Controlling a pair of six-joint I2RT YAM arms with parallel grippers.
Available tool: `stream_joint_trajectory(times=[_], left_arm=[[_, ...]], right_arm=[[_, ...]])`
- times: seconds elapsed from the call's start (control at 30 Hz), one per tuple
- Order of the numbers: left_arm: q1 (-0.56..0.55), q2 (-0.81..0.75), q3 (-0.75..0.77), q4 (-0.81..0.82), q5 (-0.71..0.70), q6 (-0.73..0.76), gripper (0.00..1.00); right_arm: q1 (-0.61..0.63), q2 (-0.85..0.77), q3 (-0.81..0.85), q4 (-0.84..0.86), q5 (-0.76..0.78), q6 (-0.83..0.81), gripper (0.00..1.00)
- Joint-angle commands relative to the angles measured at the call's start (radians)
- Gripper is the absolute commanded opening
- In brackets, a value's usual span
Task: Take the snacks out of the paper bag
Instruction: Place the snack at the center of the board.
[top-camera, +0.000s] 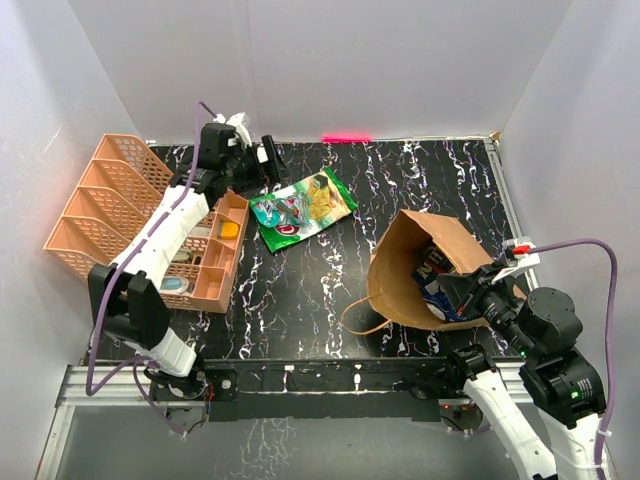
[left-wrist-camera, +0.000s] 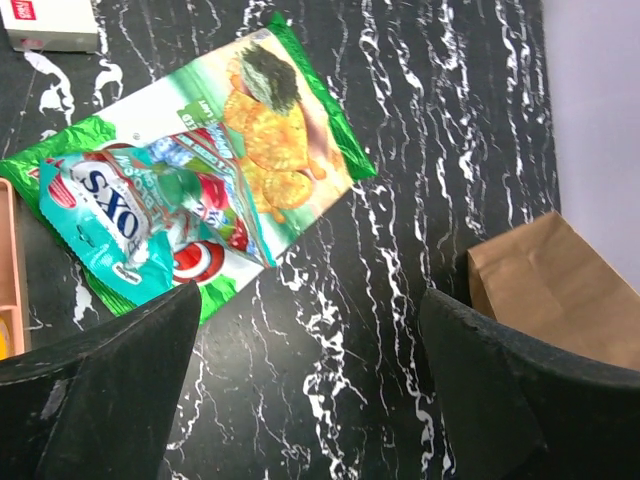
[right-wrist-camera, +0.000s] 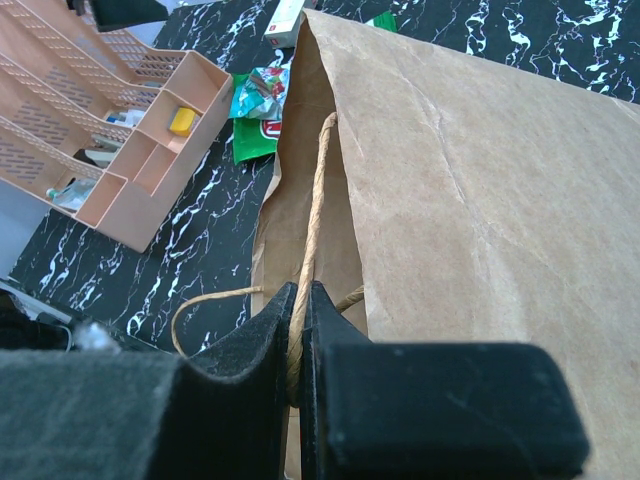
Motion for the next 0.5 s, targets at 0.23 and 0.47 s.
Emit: stream_joint_trajectory(times=[0.23,0.47], left_arm=[[-0.005,-0.188,-0.102,-0.07,0.166,0.01,0.97],[-0.005,-0.244,-0.194,-0.097,0.147,0.045,0.98]], right_arm=[[0.004,-0.01,0.026,0.016,0.096,0.046,0.08],[0.004,0.133,0.136,-0.024,0.187,0.127,0.08]])
